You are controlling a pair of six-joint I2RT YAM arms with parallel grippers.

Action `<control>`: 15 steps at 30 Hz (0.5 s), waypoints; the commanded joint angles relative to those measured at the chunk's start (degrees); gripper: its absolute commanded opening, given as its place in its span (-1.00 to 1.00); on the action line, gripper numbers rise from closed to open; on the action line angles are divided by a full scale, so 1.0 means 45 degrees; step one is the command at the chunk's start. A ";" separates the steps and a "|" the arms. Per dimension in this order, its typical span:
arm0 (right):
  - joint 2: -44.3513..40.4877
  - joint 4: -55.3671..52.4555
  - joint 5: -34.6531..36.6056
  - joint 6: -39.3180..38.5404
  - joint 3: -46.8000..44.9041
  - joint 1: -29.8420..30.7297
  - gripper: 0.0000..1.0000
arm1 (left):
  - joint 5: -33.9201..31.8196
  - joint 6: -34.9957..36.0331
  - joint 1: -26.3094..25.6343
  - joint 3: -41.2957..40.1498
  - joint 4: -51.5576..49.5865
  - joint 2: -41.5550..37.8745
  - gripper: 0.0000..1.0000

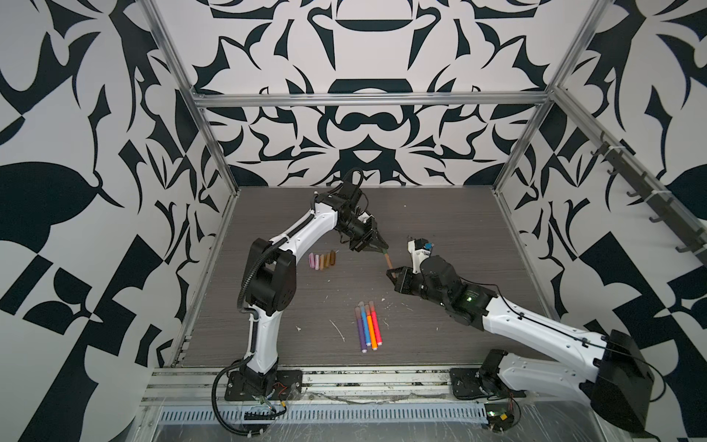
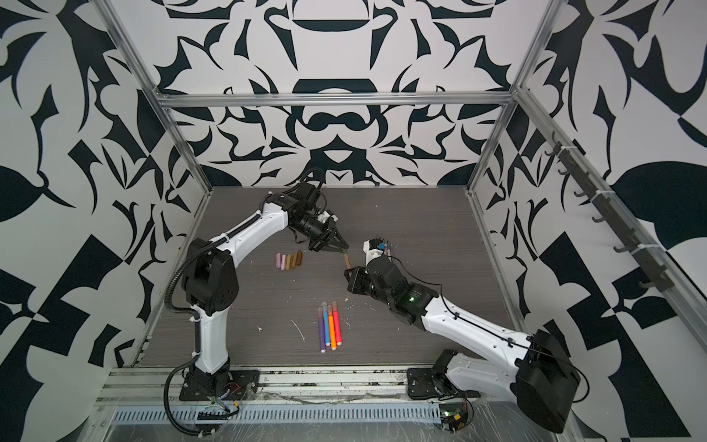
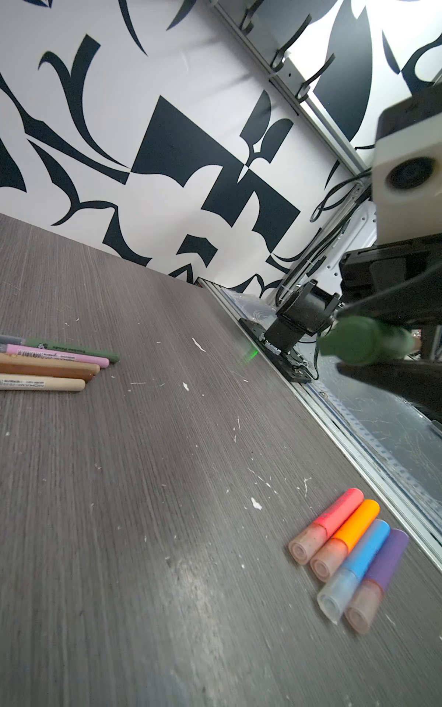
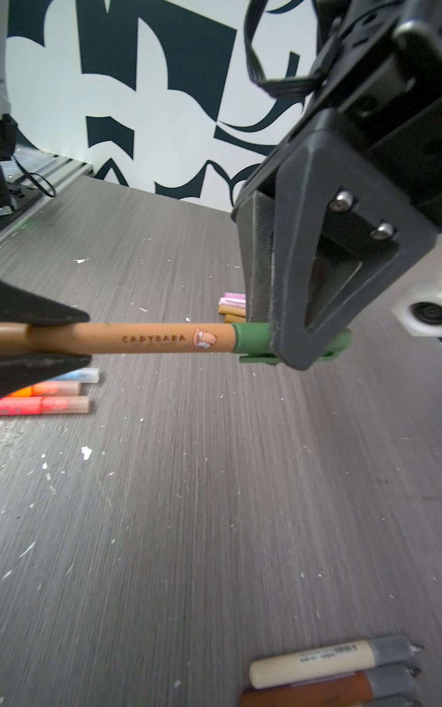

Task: Remove pen caps from pens
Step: Open the pen cap on the pen.

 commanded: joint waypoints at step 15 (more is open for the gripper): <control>0.0299 -0.3011 -0.2010 0.0308 -0.0353 0.1187 -1.00 | -0.3110 0.0219 0.2750 0.2483 0.2215 0.1090 -1.00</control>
